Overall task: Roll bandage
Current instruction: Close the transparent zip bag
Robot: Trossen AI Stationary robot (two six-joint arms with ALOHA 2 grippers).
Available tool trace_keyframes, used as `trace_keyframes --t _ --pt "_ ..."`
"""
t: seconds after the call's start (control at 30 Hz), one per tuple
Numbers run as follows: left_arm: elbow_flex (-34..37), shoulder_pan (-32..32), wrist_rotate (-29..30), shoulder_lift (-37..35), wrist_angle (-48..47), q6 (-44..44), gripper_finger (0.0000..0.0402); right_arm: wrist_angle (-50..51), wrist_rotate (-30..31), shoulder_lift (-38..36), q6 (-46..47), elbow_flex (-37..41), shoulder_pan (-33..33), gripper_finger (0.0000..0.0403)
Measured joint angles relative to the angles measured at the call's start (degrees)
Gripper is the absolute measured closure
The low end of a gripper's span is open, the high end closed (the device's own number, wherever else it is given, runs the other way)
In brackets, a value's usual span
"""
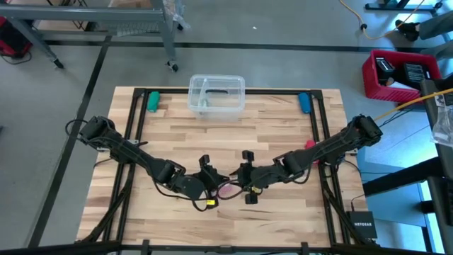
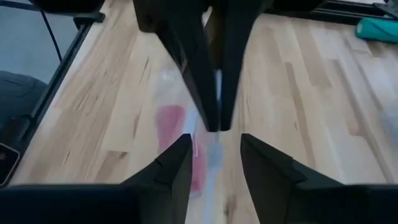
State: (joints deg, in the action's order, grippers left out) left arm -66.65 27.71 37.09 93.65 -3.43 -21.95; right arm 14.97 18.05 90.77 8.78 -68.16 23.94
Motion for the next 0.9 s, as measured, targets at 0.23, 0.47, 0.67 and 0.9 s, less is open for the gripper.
trace_keyframes --t 0.23,0.47,0.67,0.9 --pt "0.0 0.45 0.61 0.0 0.98 1.87 0.0401 -3.64 2.07 0.41 0.01 0.8 0.02 0.0274" --pt "0.0 0.43 0.74 0.01 2.39 3.09 0.0401 -4.17 1.63 0.45 -0.24 0.85 0.02 0.0319" --pt "0.0 0.41 0.78 0.04 2.66 3.45 0.0401 -3.85 1.35 0.45 -0.23 0.85 0.04 0.035" --pt "0.02 0.39 0.63 0.11 2.66 3.34 0.0401 -1.37 1.43 0.45 0.0 0.76 0.02 0.0364"
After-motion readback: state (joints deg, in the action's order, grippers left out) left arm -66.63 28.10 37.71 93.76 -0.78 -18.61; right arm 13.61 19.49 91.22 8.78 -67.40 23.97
